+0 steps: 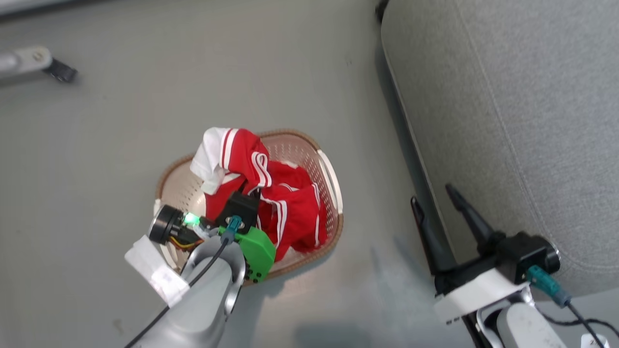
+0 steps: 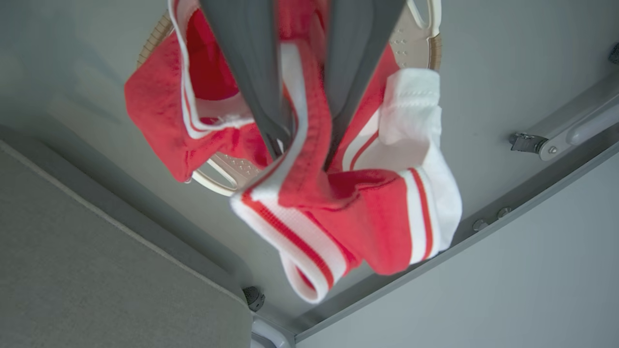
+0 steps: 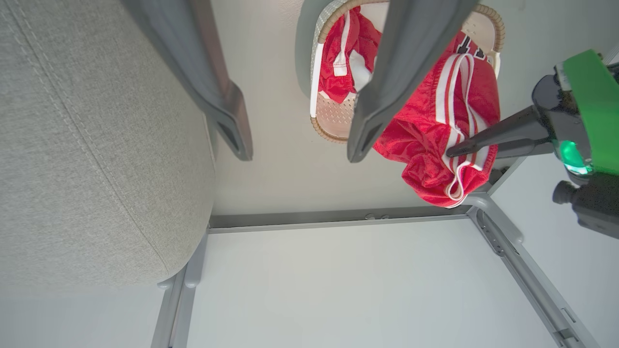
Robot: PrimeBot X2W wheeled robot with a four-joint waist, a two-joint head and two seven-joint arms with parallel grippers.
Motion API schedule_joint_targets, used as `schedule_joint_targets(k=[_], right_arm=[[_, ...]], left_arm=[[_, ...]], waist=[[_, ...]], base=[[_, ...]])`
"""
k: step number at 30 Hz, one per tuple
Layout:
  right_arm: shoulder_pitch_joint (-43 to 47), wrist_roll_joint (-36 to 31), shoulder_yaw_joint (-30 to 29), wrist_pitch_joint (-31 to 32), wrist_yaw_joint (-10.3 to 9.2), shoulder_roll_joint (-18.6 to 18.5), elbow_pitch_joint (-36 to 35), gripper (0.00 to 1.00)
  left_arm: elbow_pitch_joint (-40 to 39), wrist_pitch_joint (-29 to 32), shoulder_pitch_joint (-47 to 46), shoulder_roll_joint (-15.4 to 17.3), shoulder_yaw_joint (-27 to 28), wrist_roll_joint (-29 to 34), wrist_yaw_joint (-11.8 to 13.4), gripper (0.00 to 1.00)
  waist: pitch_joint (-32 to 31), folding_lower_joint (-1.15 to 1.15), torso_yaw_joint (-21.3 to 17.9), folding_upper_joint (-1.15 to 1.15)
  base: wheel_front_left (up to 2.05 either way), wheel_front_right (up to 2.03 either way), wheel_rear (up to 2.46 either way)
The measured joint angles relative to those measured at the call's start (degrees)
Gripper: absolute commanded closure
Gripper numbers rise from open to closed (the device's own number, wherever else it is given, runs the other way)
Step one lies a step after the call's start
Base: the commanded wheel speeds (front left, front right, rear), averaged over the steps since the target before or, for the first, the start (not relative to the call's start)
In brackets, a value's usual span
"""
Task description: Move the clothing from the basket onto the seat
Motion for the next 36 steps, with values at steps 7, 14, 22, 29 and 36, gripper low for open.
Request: schedule_joint_targets(k=[7,14,22,29,36], right_arm=[[5.7,0.6,2.4,0.0,0.0,0.0,1.3,0.0],[8.7,0.7,5.0,0.0,0.0,-0.3,1.4,0.0],[8.3,0.0,9.6,0.0,0.0,-1.4,-0.2,0.0],[4.5,-2.4,13.8,0.0,0.0,-2.8,-1.8,0.0],[2.3,-4.2,15.6,0.0,0.0,-4.0,-0.2,0.0]], left_arm=[[-8.4,0.0,7.4,1.4,1.6,-2.5,-0.2,1.0],[-15.6,0.1,12.5,2.4,2.2,-4.1,-0.4,1.0],[-23.7,2.8,14.9,2.8,0.4,-4.4,-0.6,1.0],[-29.0,6.6,15.8,2.7,-3.1,-4.3,-2.3,1.0],[-33.5,9.5,15.8,1.9,-6.4,-4.1,-4.0,1.0]], waist=[[-10.1,0.0,1.4,0.0],[-18.8,-0.01,2.2,0.0],[-24.9,0.0,2.9,0.0],[-26.0,-0.01,3.5,0.0],[-25.5,0.0,3.6,0.0]], base=[[0.0,0.0,0.0],[0.0,0.0,0.0],[0.0,0.0,0.0],[0.0,0.0,0.0],[0.0,0.0,0.0]])
